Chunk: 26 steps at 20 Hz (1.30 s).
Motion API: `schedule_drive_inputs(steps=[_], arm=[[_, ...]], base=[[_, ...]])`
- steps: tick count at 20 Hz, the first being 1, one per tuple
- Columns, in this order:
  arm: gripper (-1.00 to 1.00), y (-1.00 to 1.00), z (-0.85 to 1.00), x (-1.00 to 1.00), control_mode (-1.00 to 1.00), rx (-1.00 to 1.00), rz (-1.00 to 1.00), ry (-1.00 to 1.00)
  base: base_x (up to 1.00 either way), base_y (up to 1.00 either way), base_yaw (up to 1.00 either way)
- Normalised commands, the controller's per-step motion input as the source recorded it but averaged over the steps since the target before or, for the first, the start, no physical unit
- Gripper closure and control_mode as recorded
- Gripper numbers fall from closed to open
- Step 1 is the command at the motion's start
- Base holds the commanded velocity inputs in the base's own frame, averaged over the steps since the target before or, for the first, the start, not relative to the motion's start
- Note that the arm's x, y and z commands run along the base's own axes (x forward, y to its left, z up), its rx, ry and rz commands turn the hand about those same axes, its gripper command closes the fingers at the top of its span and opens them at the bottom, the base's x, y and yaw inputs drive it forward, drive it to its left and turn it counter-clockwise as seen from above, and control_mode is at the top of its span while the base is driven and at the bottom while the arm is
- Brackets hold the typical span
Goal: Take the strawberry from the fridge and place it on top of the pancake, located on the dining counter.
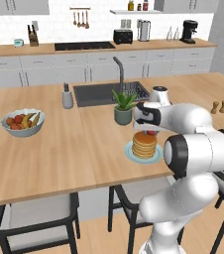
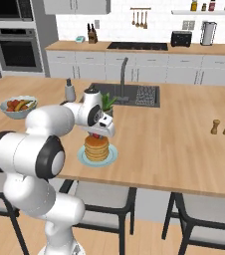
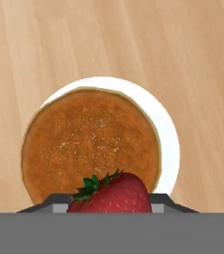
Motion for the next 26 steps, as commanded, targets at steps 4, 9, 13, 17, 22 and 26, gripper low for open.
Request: schedule_drive_inputs(steps=[4,9,13,17,22,26], arm=[[1.00,0.11,-0.01,0.00,-1.00,-0.01,0.00,0.00],[1.00,0.03,-0.09,0.00,-1.00,-0.02,0.00,0.00],[1.00,0.00,-0.23,0.00,-1.00,-0.06,0.00,0.00],[1.00,0.00,-0.21,0.00,-1.00,-0.06,0.00,0.00],[1.00,0.00,-0.04,0.00,-1.00,-0.01,0.00,0.00],[-1.00,0.00,0.00,0.00,-1.00,0.00,0.00,0.00]], base=[[0.00,0.00,0.00],[0.00,0.00,0.00],[0.00,0.00,0.00],[0.00,0.00,0.00],[0.00,0.00,0.00],[0.00,0.00,0.00]])
